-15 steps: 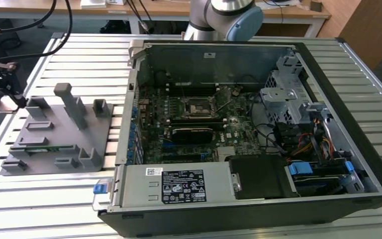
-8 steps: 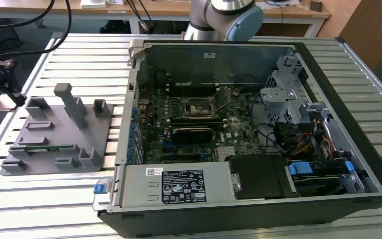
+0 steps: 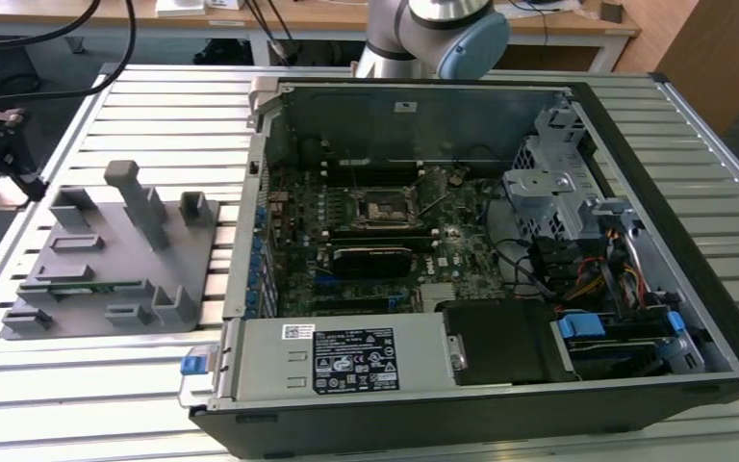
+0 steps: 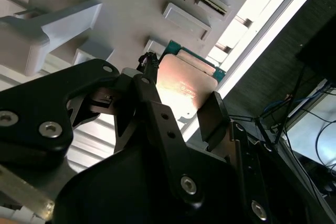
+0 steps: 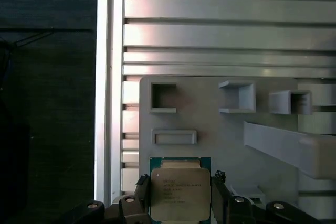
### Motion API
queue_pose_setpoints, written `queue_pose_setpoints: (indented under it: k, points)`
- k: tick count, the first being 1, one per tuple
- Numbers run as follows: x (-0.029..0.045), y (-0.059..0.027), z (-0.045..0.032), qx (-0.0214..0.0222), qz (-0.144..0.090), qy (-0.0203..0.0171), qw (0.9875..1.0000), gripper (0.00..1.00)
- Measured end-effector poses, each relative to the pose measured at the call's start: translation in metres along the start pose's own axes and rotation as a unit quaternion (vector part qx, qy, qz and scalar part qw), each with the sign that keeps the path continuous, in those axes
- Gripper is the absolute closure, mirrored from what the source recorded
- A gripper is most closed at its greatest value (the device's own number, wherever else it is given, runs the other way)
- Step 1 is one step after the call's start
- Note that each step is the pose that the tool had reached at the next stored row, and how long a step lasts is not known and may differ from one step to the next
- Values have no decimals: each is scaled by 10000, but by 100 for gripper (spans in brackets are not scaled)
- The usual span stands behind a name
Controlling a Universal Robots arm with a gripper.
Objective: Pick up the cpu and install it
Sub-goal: 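Pick up the cpu and move it towards the insertion slot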
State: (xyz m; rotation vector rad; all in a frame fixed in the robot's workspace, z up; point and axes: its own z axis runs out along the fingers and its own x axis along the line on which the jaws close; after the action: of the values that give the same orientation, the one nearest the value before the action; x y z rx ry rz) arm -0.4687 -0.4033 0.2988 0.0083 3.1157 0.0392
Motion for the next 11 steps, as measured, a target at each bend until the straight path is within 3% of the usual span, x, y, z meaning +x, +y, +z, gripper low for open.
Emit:
queue_pose_setpoints:
  k: [11]
  points:
    - [-2,4,-82,0,0,0,10000,45]
